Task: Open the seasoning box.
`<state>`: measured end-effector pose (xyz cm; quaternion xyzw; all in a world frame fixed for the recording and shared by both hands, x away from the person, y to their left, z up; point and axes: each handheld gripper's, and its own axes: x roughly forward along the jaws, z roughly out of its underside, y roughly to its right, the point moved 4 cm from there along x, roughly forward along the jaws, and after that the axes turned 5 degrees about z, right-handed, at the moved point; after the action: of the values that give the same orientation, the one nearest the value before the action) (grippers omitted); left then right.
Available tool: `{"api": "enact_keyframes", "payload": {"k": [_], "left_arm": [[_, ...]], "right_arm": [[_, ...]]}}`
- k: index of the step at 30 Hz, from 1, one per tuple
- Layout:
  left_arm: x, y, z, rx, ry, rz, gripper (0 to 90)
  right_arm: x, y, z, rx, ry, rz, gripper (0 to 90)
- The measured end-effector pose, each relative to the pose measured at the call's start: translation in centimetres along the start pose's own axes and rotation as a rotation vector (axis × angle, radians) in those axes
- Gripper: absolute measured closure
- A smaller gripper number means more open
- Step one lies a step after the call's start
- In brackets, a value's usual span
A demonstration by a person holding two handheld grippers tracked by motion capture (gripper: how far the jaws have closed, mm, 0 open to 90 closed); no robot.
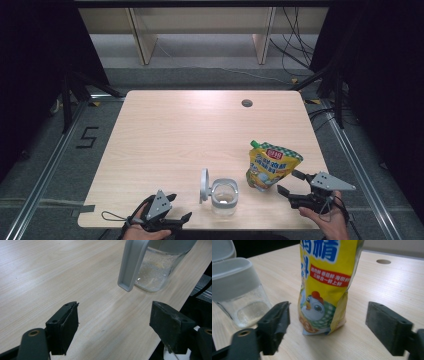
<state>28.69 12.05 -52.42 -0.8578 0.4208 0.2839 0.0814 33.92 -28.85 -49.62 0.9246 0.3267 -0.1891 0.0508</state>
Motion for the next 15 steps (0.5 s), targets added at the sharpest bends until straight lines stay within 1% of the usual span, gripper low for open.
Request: {"api": "enact_keyframes", "payload": {"k": [1, 2, 3, 4, 5, 6, 7, 8, 9, 10, 11, 12, 13, 14, 15], "left_arm": [[0.0, 0.0, 0.0, 0.0, 0.0, 0.0, 22.3], [-0.1, -0.3, 0.1, 0.025, -0.022, -0.009, 22.3], [-0.1, -0.3, 0.1, 0.025, -0.022, -0.009, 22.3], [-0.1, -0.3, 0.1, 0.029, -0.027, -0.012, 22.3], [-0.1, -0.2, 0.1, 0.019, -0.018, -0.007, 22.3], [-0.1, -0.2, 0.1, 0.019, -0.018, -0.007, 22.4], [-0.1, -0.2, 0.1, 0.014, -0.016, -0.005, 22.4], [0.0, 0.0, 0.0, -0.002, 0.001, 0.003, 22.4], [-0.1, -0.1, 0.0, 0.013, -0.015, 0.0, 22.4], [-0.1, -0.2, 0.1, 0.02, -0.019, -0.005, 22.4], [-0.1, -0.3, 0.1, 0.029, -0.028, -0.009, 22.3], [-0.1, -0.3, 0.1, 0.024, -0.024, -0.008, 22.4], [0.0, -0.2, 0.1, 0.018, -0.017, -0.008, 22.4], [0.1, 0.0, 0.0, -0.004, 0.009, -0.001, 22.4], [0.1, -0.1, 0.0, 0.002, 0.007, -0.001, 22.4]], "right_arm": [[0.0, 0.0, 0.0, 0.0, 0.0, 0.0, 19.6], [0.4, -0.1, 0.2, 0.002, -0.015, -0.006, 19.4], [0.4, -0.1, 0.2, 0.002, -0.015, -0.006, 19.4], [0.9, 0.0, 0.2, -0.008, -0.005, -0.019, 18.0], [0.9, -0.3, 0.3, 0.032, -0.028, -0.023, 17.7], [1.2, 0.2, 0.2, -0.028, -0.003, -0.014, 17.6], [1.5, 0.3, 0.3, -0.03, 0.01, -0.02, 17.5], [1.6, 0.2, 0.4, 0.004, -0.009, -0.028, 17.3], [1.7, 0.2, 0.3, -0.001, -0.004, -0.025, 16.8], [1.9, 0.3, 0.4, -0.006, -0.007, -0.022, 16.5], [2.1, 0.3, 0.3, -0.011, -0.005, -0.033, 16.4], [2.1, 0.2, 0.3, 0.0, -0.013, -0.027, 16.1], [2.3, 0.3, 0.3, -0.021, 0.002, -0.024, 16.1], [2.3, 0.2, 0.3, -0.011, -0.022, -0.025, 16.1], [2.4, 0.1, 0.3, -0.011, -0.01, -0.03, 16.0]]}}
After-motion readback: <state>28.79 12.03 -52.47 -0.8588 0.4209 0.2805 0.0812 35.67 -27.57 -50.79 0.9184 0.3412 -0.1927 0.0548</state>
